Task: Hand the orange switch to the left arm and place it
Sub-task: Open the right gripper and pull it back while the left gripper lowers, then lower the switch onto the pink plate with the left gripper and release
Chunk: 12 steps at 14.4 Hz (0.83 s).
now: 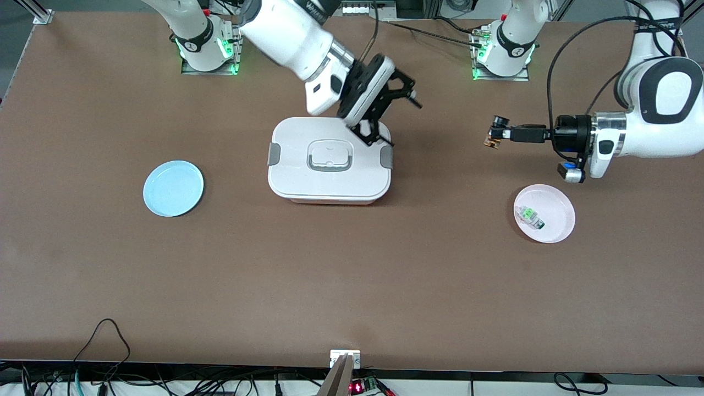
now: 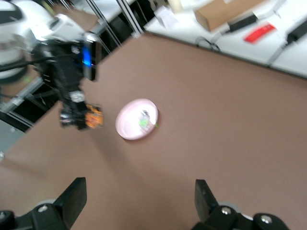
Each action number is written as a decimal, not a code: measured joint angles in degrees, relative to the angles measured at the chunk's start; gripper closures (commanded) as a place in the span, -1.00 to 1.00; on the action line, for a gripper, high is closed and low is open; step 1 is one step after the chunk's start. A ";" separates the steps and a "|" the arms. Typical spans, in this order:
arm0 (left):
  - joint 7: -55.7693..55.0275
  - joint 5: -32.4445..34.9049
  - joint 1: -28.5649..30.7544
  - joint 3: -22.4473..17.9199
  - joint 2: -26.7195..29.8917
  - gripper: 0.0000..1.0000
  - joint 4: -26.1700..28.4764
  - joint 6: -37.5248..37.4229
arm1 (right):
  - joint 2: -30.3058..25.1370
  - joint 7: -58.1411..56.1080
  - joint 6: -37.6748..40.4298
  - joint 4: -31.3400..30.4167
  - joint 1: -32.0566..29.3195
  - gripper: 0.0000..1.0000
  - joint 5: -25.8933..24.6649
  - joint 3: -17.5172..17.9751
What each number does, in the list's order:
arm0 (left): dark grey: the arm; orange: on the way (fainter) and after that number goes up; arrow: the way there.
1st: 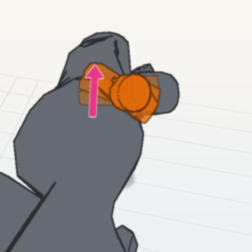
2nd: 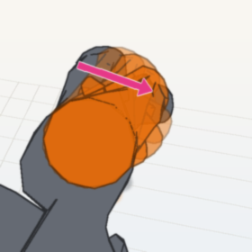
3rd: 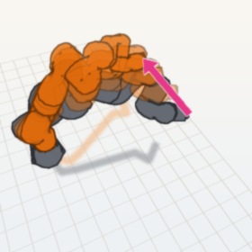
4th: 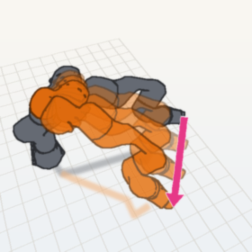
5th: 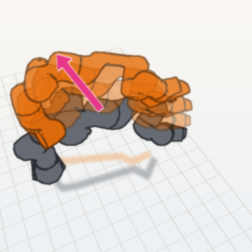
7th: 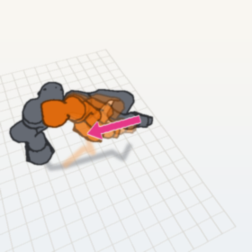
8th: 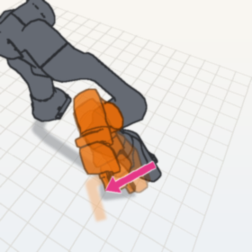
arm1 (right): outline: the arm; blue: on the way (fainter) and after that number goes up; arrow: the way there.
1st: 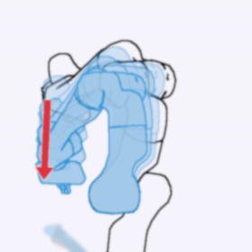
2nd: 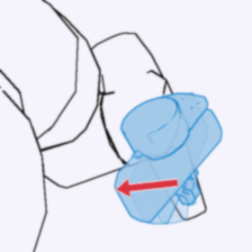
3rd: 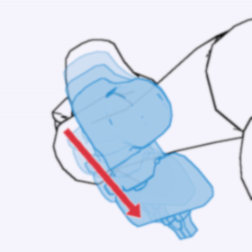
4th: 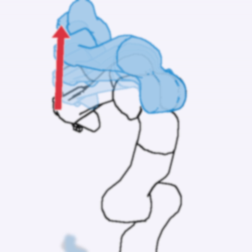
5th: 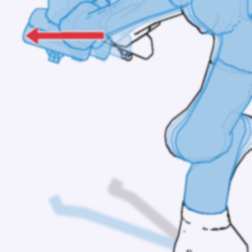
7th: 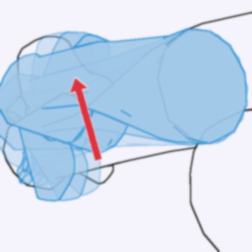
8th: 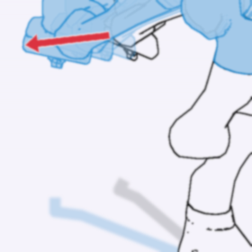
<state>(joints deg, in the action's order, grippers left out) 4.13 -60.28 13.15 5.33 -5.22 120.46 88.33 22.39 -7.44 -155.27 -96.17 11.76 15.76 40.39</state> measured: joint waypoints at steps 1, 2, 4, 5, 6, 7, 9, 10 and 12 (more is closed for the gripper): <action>1.23 4.63 0.58 -0.15 -0.63 1.00 0.01 1.00 | -0.68 -0.08 4.00 0.18 -0.38 -1.00 0.00 -1.87; 3.82 9.76 0.78 -0.19 -1.13 1.00 0.04 3.02 | -1.38 -0.13 7.57 0.25 -0.50 -1.00 -0.01 -3.82; 12.02 19.09 0.98 -0.22 -2.22 1.00 0.29 9.65 | -2.78 -1.03 14.75 0.31 -0.55 -1.00 -0.02 -8.18; 15.59 22.44 1.29 -0.24 -2.98 1.00 0.54 13.14 | -3.46 -2.23 18.44 0.32 -0.58 -1.00 -0.02 -10.74; 18.09 25.61 1.57 -0.26 -3.75 1.00 0.72 16.18 | -4.16 -3.80 22.03 0.35 -0.62 -1.00 -0.01 -13.49; 19.59 28.95 1.73 -0.26 -4.39 1.00 0.73 18.62 | -4.77 -6.20 25.41 0.36 -0.69 -1.00 0.00 -16.47; 20.77 36.09 1.74 -0.22 -5.07 1.00 0.70 23.27 | -5.72 -11.96 30.57 0.37 -0.88 -1.00 0.02 -22.17; 21.03 39.57 1.72 -0.19 -5.31 1.00 0.70 26.10 | -6.09 -13.99 32.63 0.37 -0.98 -1.00 0.03 -24.73; 21.21 45.38 1.72 -0.17 -6.04 1.00 0.65 32.39 | -6.76 -15.51 36.32 0.37 -1.08 -1.00 0.01 -28.88</action>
<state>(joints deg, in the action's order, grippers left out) 25.35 -14.90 14.87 5.16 -11.26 121.10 120.72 15.63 -22.95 -118.95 -95.79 10.67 15.77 11.51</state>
